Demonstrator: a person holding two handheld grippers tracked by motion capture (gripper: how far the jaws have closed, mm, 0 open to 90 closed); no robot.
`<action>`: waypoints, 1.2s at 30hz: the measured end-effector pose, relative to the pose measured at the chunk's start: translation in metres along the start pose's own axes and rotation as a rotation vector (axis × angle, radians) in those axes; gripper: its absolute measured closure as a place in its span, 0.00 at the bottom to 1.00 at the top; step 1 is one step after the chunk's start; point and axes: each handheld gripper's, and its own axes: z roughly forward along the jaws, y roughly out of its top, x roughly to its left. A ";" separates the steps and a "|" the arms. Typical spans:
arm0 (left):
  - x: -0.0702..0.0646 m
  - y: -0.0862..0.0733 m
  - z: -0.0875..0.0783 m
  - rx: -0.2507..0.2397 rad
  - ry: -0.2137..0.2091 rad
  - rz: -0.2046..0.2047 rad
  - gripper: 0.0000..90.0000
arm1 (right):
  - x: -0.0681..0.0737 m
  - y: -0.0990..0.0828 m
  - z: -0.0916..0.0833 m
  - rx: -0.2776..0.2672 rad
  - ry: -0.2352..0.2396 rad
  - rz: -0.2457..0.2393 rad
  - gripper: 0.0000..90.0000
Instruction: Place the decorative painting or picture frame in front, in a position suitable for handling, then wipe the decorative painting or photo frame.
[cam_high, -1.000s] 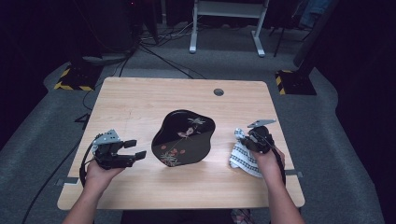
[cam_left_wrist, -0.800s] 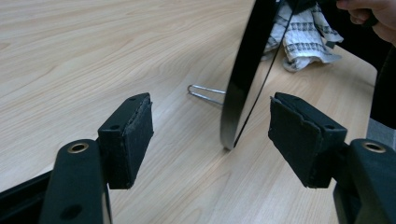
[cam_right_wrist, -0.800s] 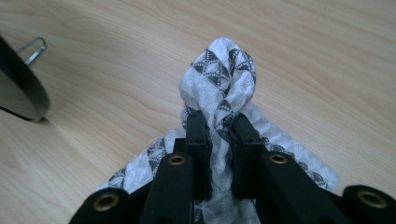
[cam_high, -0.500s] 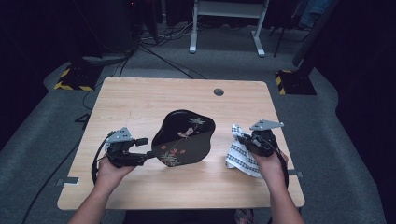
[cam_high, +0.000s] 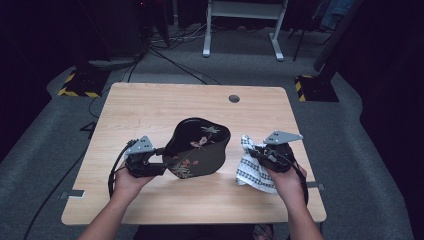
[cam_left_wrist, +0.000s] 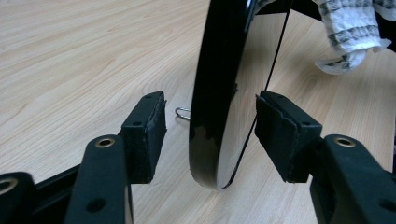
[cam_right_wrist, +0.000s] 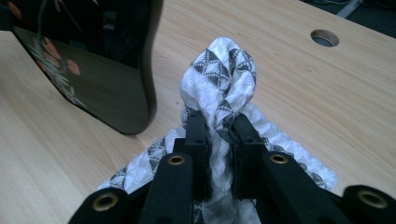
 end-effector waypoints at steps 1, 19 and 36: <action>0.000 0.000 0.001 0.001 -0.006 0.000 0.52 | 0.002 0.001 -0.002 -0.009 0.009 -0.001 0.89; -0.002 -0.004 0.002 0.024 -0.118 0.060 0.80 | 0.032 0.032 -0.030 -0.145 0.037 -0.089 0.89; 0.002 0.000 0.003 0.024 -0.187 0.041 0.87 | 0.046 0.073 -0.012 -0.167 0.057 -0.148 0.89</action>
